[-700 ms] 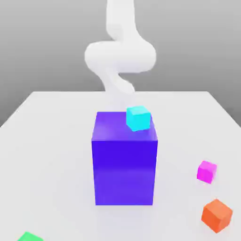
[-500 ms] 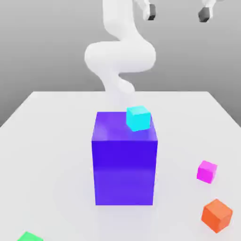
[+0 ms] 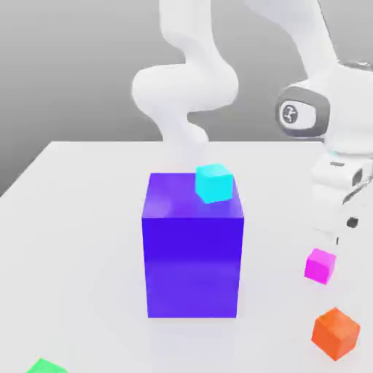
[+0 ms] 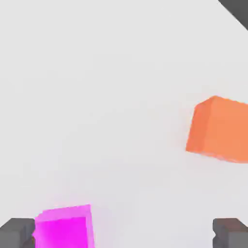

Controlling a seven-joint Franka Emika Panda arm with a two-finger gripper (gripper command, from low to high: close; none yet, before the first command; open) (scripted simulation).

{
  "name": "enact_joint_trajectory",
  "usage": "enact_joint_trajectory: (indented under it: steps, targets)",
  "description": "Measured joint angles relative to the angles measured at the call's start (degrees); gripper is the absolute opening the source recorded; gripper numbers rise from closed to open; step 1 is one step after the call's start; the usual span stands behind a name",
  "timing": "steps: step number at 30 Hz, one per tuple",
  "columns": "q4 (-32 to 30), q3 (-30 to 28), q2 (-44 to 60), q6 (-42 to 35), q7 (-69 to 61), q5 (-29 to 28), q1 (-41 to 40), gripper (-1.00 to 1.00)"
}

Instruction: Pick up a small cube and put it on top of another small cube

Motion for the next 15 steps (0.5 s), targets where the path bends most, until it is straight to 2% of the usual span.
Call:
enact_joint_trajectory:
  steps: [2, 6, 7, 13, 15]
  targets:
    - [0.1, -2.6, 4.3, 3.0, 3.1, -4.4, 2.1, 0.00]
    - [1.8, -11.6, 12.6, 9.3, 9.1, -12.4, 9.5, 0.00]
    - [2.2, -13.6, 14.2, 10.6, 10.0, -13.5, 11.2, -1.00]
    - [2.4, -14.6, 15.0, 11.2, 10.6, -14.2, 12.1, -1.00]
    - [1.9, -12.4, 13.1, 9.7, 9.4, -12.7, 10.2, -1.00]
